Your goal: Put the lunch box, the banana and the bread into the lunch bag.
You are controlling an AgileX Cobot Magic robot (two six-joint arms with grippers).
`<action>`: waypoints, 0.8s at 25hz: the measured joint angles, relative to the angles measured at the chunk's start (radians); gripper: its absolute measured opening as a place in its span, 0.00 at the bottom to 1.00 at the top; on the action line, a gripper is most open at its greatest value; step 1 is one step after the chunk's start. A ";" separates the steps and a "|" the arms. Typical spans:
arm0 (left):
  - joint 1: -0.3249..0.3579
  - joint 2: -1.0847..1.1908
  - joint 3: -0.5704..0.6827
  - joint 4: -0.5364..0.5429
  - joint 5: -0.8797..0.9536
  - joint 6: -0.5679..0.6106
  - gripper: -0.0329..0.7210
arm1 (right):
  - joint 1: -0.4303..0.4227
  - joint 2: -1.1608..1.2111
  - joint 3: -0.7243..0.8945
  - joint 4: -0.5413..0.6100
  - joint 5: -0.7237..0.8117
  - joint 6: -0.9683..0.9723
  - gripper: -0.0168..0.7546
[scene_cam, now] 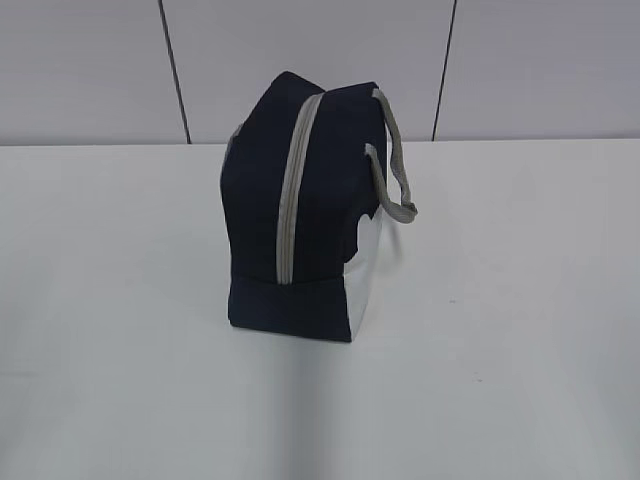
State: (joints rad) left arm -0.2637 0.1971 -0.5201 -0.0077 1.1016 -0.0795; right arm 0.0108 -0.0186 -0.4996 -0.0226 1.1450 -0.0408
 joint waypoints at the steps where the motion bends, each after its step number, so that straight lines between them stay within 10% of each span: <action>1: 0.000 0.000 0.000 0.000 0.000 0.000 0.61 | 0.000 0.000 0.000 0.002 0.000 0.001 0.71; 20: 0.000 -0.001 0.000 0.000 0.000 0.000 0.61 | -0.002 0.000 0.000 0.005 -0.001 0.002 0.71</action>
State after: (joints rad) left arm -0.2637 0.1960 -0.5201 -0.0077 1.1016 -0.0795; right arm 0.0091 -0.0186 -0.4996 -0.0175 1.1436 -0.0385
